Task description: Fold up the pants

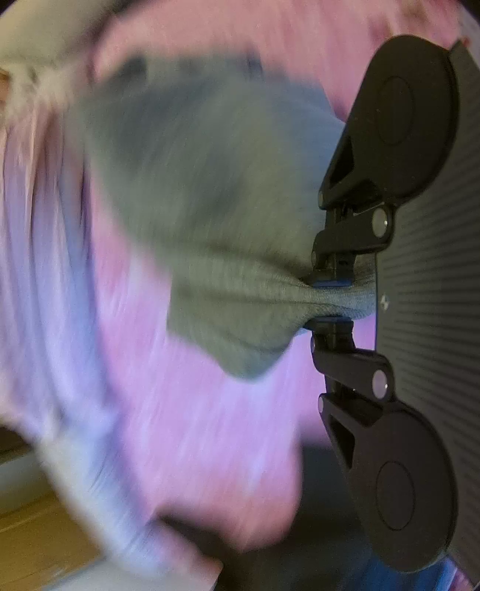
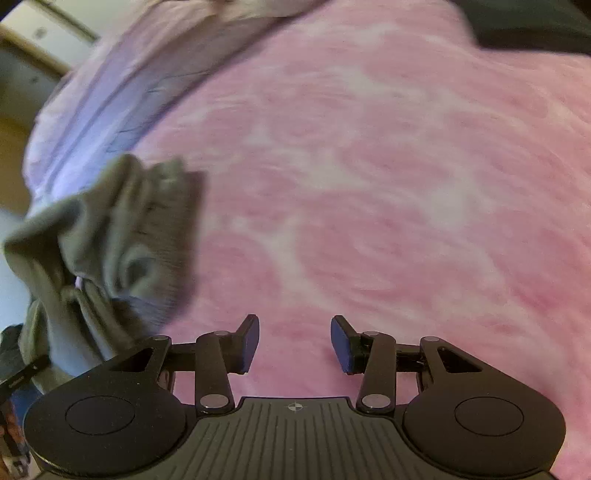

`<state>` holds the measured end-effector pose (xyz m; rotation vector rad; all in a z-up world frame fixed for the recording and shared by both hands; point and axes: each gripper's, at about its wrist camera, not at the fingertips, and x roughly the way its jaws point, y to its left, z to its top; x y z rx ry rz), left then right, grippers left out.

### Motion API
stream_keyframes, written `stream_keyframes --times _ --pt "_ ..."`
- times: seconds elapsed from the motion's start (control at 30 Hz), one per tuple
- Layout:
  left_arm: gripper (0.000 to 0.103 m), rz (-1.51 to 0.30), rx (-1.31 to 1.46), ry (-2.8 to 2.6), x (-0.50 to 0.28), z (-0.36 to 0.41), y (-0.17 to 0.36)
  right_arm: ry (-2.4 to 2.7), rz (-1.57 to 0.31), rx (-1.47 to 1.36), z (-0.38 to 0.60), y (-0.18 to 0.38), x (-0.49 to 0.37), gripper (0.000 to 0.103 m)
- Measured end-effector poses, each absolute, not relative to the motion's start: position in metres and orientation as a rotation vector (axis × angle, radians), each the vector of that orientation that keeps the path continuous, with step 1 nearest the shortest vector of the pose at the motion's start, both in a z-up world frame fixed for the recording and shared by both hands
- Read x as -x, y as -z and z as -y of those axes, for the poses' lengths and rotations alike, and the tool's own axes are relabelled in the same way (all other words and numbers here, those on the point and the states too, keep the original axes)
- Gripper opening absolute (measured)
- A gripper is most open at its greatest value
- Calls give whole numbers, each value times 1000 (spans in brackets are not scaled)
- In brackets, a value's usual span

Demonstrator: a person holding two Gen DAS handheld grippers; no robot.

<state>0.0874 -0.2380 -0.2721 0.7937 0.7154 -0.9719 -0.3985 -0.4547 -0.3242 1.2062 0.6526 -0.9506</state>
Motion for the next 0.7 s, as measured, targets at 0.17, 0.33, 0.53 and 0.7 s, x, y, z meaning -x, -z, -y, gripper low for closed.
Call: stream_keyframes --times 0.17,0.33,0.53,0.7 --pt "13 -597 -957 731 -194 228 262 818 -641 -1153 492 329 334 40" --pt "13 -652 -913 735 -230 238 292 789 -528 -1306 547 345 282 65" --pt "13 -690 -855 757 -249 238 293 832 -356 -1639 615 403 250 76" --pt "13 -719 -817 777 -260 247 283 785 -263 -1674 614 426 222 10"
